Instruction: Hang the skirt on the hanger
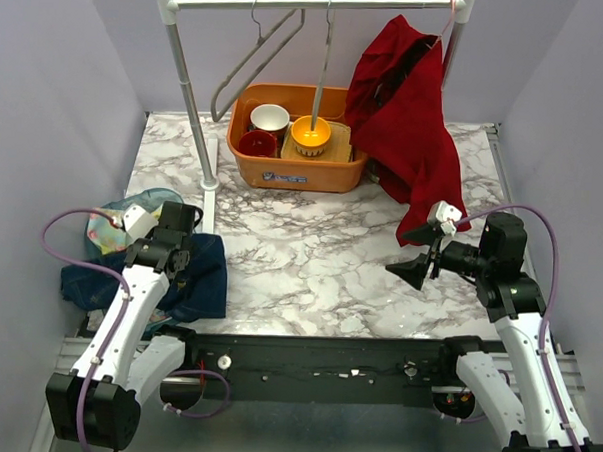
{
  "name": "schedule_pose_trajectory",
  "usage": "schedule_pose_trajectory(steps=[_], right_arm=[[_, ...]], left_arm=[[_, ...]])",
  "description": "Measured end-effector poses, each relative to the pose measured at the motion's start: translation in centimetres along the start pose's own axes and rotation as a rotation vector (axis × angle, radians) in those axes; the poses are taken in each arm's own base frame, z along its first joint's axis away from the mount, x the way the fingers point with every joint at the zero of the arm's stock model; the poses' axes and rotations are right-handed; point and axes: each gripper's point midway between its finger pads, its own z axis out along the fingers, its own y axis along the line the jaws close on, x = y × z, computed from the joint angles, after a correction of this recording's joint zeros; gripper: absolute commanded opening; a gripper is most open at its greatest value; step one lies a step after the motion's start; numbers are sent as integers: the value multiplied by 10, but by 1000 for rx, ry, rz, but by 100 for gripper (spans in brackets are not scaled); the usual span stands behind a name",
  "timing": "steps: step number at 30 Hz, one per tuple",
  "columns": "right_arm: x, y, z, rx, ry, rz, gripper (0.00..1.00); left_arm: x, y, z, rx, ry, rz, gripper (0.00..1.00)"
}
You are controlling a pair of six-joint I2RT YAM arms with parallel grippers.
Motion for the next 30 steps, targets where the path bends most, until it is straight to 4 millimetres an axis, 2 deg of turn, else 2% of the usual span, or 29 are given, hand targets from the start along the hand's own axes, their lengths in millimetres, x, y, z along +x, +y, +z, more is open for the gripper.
schedule_pose_trajectory(steps=[2,4,11,14,19,22,23,25,26,30], right_arm=[[0,0,0,-1,1,2,88],[1,0,0,0,2,2,88],[1,-1,0,-1,2,3,88],[1,-1,1,-1,4,6,88],[2,-1,1,-2,7,9,88],[3,-2,2,-1,9,8,88],[3,-2,2,-1,9,7,88],[3,-2,2,-1,10,6,88],[3,-3,2,0,10,6,88],[3,-3,2,0,10,5,88]], left_arm=[[0,-2,0,10,0,-1,91],[-4,-5,-4,30,-9,-15,99],[-34,-22,-26,104,-68,-55,99],[-33,-24,-22,99,-67,-40,99],[-20,-34,3,60,-37,28,98],[-15,-39,17,40,-21,63,69],[-14,-41,20,37,-17,67,41],[-12,-44,26,32,-10,73,9],[-12,-44,27,32,-9,79,0],[-16,-42,21,54,-22,83,0]])
